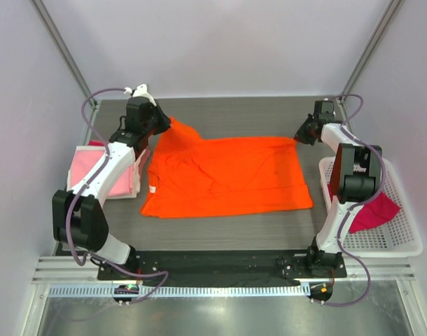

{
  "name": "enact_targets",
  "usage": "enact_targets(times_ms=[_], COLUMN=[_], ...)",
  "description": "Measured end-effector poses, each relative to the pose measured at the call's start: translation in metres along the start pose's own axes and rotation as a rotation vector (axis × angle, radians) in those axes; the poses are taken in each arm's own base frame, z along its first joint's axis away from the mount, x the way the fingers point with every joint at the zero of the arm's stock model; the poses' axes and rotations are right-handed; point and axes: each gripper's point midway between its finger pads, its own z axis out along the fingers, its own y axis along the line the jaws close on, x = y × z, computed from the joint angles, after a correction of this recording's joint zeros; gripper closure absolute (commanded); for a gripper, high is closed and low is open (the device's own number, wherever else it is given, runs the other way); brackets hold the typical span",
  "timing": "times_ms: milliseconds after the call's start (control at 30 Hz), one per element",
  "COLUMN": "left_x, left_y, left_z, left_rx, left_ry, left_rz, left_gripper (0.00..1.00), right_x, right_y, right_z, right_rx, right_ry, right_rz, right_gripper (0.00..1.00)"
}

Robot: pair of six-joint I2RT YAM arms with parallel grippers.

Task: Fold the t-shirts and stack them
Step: Fold the tshirt

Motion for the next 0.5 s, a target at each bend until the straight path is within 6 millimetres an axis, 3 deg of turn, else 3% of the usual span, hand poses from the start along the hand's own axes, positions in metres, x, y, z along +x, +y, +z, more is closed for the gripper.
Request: enact_targets(times_ms=[267, 500], left_x=[0.021, 0.044], left_y=[-0.001, 0.006], left_z=[-0.025, -0.037], left_rx=[-0.042, -0.083], left_ry=[0.012, 0.027], left_rz=[0.037, 0.079], left_gripper=[1.00, 1.00], right_x=[0.003, 0.012], right_y=[-0.002, -0.009], right_z=[-0.003, -0.028], right_rx=[0.002, 0.012], right_ry=[0.005, -0.007], right_rz=[0.001, 0.000], right_gripper=[0.98, 0.98])
